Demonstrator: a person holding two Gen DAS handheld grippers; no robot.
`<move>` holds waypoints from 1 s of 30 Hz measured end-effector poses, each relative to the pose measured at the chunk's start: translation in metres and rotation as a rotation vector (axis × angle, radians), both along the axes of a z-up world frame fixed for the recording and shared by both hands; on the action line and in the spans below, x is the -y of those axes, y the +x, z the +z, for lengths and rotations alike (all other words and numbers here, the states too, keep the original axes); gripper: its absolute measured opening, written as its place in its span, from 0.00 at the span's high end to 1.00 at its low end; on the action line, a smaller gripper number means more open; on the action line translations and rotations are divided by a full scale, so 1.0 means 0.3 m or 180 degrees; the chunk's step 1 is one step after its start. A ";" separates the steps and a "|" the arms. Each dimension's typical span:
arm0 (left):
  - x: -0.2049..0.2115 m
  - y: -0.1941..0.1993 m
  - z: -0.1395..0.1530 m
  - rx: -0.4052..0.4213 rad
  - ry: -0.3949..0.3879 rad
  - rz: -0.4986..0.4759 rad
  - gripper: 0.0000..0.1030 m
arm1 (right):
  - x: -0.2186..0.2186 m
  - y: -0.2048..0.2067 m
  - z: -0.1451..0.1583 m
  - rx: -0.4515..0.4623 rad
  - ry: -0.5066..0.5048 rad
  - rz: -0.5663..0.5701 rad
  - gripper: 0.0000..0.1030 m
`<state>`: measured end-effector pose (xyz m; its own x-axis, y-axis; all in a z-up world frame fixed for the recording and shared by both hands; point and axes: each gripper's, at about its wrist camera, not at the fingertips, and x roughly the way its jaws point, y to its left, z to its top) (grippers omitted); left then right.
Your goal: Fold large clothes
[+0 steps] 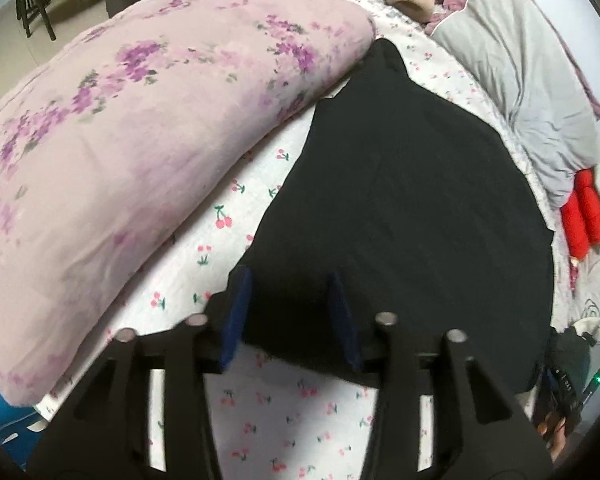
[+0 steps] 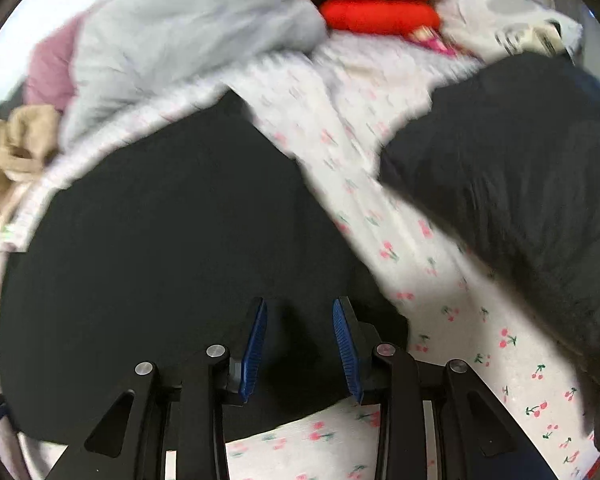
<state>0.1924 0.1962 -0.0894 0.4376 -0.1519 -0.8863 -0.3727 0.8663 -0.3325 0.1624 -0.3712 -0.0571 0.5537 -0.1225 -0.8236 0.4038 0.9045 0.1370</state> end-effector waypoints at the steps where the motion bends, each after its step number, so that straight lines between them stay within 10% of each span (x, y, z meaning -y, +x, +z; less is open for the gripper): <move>1: 0.000 -0.017 0.005 -0.0014 -0.0029 0.0002 0.42 | -0.024 -0.006 0.024 0.0076 -0.0032 0.0066 0.62; 5: -0.010 -0.041 -0.038 -0.0214 -0.0214 0.0011 0.42 | -0.113 -0.005 0.072 0.0243 -0.0098 0.0304 0.39; 30: 0.063 -0.042 -0.148 -0.0346 -0.0811 0.0487 0.29 | -0.407 0.070 0.009 0.0051 -0.0033 0.1168 0.38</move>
